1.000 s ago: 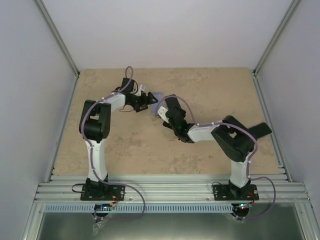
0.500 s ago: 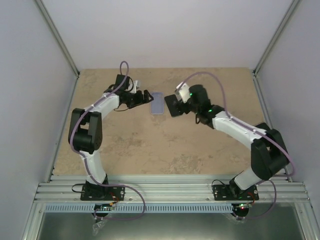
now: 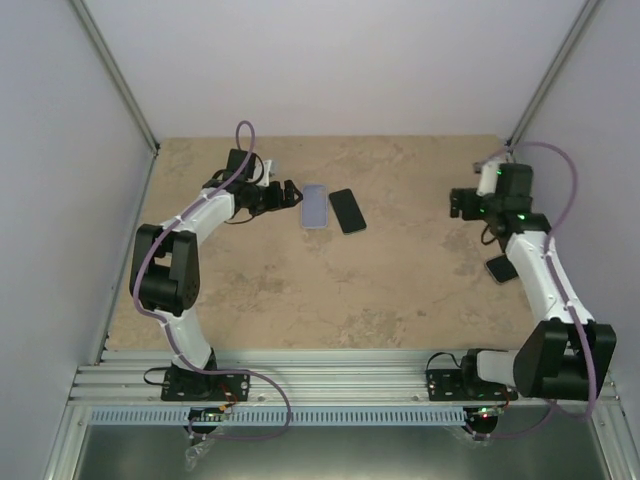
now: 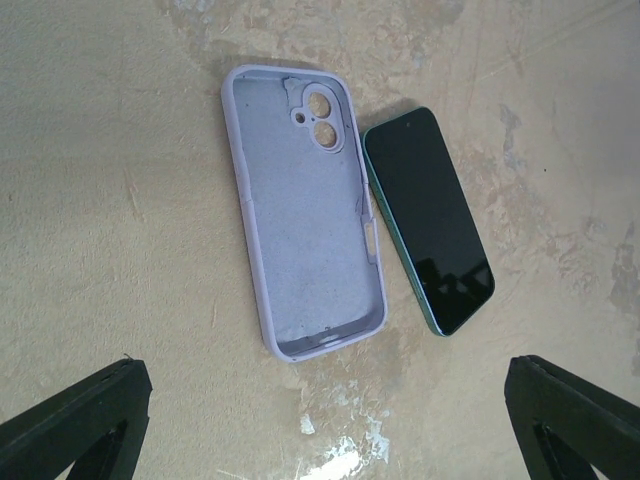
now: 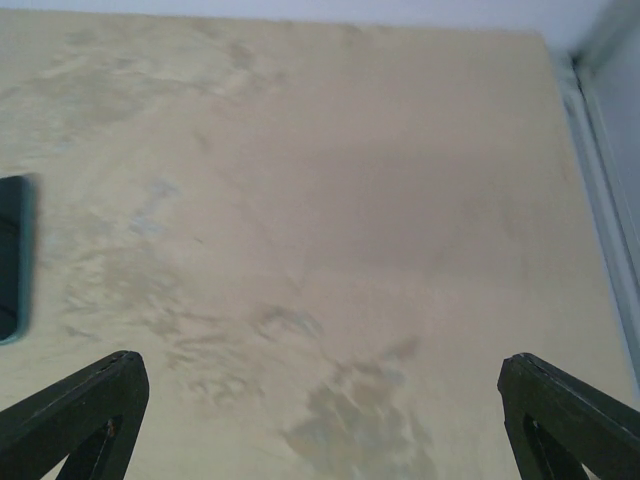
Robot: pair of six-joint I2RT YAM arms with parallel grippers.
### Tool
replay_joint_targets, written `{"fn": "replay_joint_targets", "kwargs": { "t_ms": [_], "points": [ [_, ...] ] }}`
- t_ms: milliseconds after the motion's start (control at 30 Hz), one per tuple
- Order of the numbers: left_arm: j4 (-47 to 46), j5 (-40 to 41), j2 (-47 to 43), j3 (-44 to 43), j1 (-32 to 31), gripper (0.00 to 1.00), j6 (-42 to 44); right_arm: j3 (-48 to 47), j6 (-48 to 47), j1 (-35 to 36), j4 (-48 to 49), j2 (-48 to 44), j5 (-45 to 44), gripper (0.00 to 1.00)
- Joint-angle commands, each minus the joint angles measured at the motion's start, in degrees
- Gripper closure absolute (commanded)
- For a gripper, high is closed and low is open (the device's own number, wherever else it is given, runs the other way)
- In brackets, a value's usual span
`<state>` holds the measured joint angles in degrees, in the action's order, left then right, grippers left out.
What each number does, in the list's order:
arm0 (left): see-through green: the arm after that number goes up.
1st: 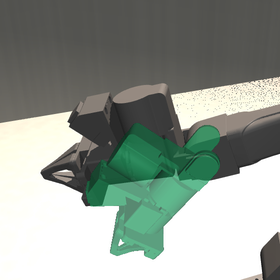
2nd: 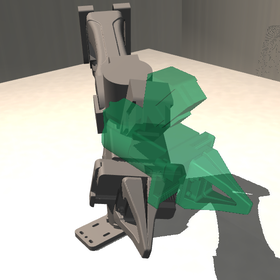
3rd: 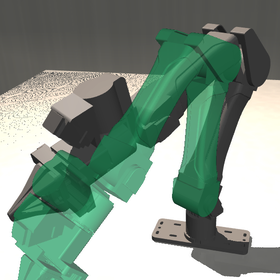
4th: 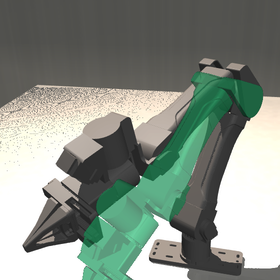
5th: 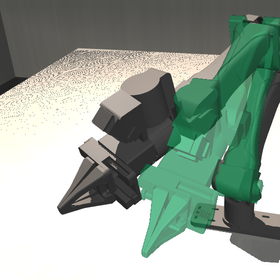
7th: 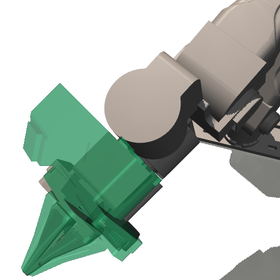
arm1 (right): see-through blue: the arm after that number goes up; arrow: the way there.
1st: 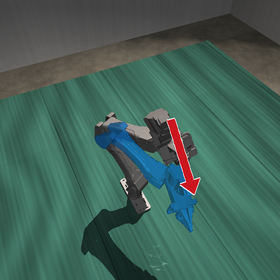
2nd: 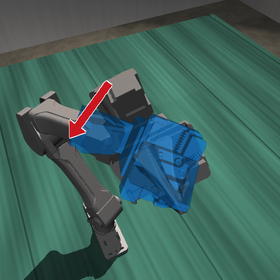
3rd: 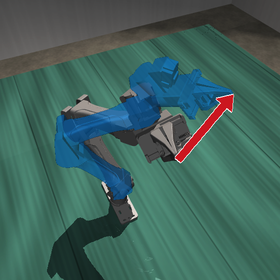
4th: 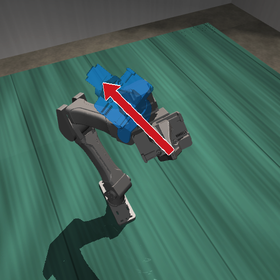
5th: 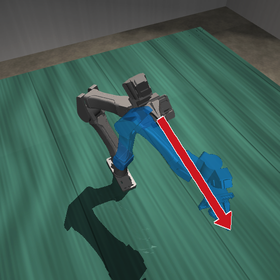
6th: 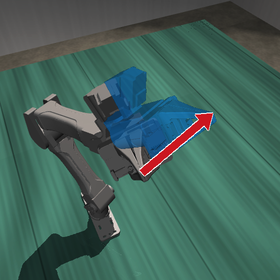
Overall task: Take the phone out of the phone case
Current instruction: Pick up the phone at the center of the board.
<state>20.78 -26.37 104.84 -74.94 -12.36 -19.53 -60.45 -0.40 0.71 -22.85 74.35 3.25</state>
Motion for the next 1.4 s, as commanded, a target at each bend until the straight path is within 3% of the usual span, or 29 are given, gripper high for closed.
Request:
{"fn": "replay_joint_targets", "kwargs": {
  "t_ms": [0,233,533,933,1367],
  "points": [
    [-0.7,0.3,-0.7,0.2,0.2,0.01,-0.4,5.0,8.5,-9.6,-7.0,-2.6,4.4,0.02],
    [-0.4,-0.5,-0.5,-1.0,0.2,0.0,-0.8,9.2,15.2,-19.8,-8.5,-2.5,3.6,0.02],
    [-1.3,-1.8,0.1,-1.1,0.2,0.01,-1.9,10.9,20.5,-28.2,-9.0,5.6,3.8,0.03],
    [-2.4,-3.7,1.9,-1.5,0.2,0.01,-2.6,7.3,24.1,-28.5,-9.4,18.0,-2.6,0.02],
    [-2.8,-3.8,1.8,-1.2,0.2,0.01,-3.3,4.9,24.4,-28.1,-8.9,26.3,-2.3,0.02]
  ]
}}
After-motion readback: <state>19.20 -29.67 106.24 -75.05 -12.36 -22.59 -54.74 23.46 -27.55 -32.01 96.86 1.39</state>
